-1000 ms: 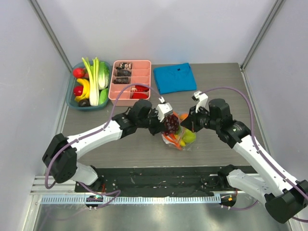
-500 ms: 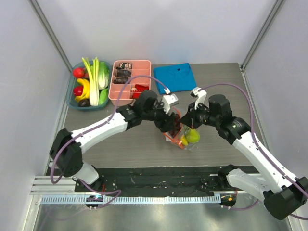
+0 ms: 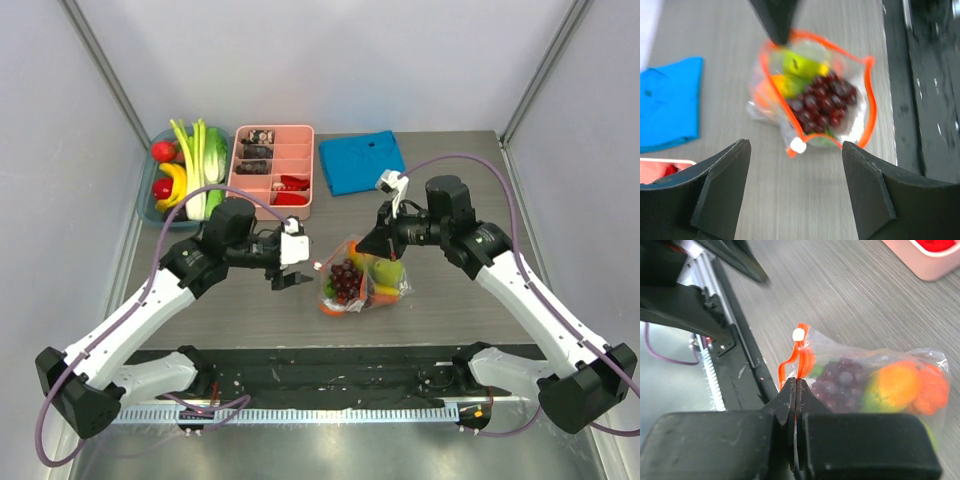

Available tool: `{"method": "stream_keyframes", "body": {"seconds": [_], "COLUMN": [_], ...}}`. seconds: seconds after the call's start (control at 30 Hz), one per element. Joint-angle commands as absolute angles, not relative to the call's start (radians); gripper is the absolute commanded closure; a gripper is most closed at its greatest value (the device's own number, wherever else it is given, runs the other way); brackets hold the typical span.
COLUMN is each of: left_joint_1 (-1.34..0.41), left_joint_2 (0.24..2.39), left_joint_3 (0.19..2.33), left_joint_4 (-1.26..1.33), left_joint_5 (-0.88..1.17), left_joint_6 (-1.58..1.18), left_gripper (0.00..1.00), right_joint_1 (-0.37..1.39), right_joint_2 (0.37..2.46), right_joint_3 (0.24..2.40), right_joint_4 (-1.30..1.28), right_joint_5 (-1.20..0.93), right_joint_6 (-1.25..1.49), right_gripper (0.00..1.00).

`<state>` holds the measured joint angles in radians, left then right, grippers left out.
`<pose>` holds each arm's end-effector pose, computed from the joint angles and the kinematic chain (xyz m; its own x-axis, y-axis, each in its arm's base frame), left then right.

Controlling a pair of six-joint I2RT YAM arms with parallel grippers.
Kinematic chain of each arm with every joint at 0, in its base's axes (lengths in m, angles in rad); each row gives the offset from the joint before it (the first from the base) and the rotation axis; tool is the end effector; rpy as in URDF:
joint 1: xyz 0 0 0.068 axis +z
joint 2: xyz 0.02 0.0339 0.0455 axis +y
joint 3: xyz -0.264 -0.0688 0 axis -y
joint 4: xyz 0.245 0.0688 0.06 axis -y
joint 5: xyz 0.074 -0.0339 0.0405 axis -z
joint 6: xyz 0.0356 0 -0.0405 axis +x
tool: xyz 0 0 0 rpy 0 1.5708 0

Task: Place the food in the zip-top bag and seal the zipper
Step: Adjust the zipper food storage bag at the center of the board.

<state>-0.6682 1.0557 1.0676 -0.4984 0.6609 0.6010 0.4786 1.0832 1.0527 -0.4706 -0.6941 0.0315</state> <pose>0.1627 -0.1562 0.3584 0.2147 0.3992 -0.8914 0.9622 0.0700 0.2632 0.1954 0.1270 0.3505 -0.4530 -0.2078 -0.8669 -0.8381 0.4306 0.3348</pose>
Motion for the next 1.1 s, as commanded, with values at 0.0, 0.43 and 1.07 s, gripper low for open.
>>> {"method": "stream_keyframes", "body": {"seconds": [0.0,0.43,1.07], "left_joint_1": [-0.666,-0.675,-0.772], "left_joint_2": [1.068,1.126,1.132], "left_joint_3": [1.032,0.937,1.167], "left_joint_4": [-0.594,-0.459,-0.540], "left_joint_5": [0.687,0.626,0.632], "left_joint_6": [0.772,0.907,0.585], "left_gripper": [0.25,0.28,1.00], "right_joint_1": [0.480,0.482,0.482], "right_joint_2": [1.097,1.114,1.074], "right_joint_3": [1.155,1.192,1.147], "right_joint_4": [-0.420,-0.489,-0.506], "right_joint_5": [-0.822,-0.923,-0.778], "right_joint_6": [0.011,-0.080,-0.175], "right_gripper": [0.99,0.99,0.99]}}
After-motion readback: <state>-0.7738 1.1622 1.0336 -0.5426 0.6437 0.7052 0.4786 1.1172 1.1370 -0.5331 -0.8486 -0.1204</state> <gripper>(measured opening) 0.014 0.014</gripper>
